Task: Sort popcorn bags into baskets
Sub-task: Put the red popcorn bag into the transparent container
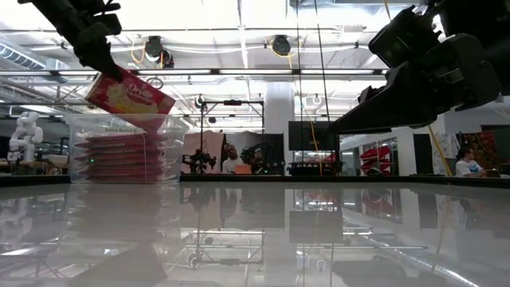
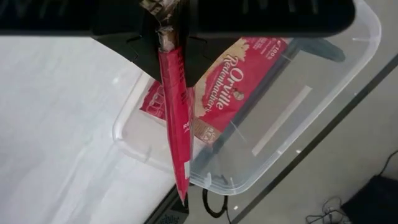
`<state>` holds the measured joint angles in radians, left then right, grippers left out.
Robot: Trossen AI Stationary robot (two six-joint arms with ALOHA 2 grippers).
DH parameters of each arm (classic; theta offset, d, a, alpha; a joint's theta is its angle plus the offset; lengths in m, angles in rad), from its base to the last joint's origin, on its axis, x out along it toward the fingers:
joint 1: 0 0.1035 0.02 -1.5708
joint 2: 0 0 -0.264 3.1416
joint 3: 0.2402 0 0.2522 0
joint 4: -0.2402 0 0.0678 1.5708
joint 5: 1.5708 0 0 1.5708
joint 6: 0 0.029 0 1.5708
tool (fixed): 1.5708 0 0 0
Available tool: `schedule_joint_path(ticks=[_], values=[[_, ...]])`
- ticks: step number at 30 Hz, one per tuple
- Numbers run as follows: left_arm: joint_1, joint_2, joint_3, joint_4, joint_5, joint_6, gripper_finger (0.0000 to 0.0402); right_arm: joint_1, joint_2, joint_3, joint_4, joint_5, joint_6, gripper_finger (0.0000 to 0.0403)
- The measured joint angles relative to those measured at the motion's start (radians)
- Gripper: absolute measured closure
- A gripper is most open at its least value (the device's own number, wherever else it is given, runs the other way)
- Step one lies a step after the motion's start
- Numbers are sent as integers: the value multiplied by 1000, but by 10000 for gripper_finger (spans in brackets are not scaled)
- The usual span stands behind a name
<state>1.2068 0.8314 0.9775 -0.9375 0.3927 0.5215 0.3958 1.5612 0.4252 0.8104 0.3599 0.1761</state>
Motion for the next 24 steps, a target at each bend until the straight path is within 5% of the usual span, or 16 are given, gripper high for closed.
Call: schedule_joint_path(ticks=[6, 16, 24], values=[[0, 1, 0, 0, -43, 47, 366, 0, 0, 0, 0, 0, -5, 232], [-1, 6, 0, 16, -63, 52, 274, 0, 0, 0, 0, 0, -5, 232], [-8, 8, 0, 28, -80, 8, 269, 0, 0, 0, 8, 0, -5, 232]])
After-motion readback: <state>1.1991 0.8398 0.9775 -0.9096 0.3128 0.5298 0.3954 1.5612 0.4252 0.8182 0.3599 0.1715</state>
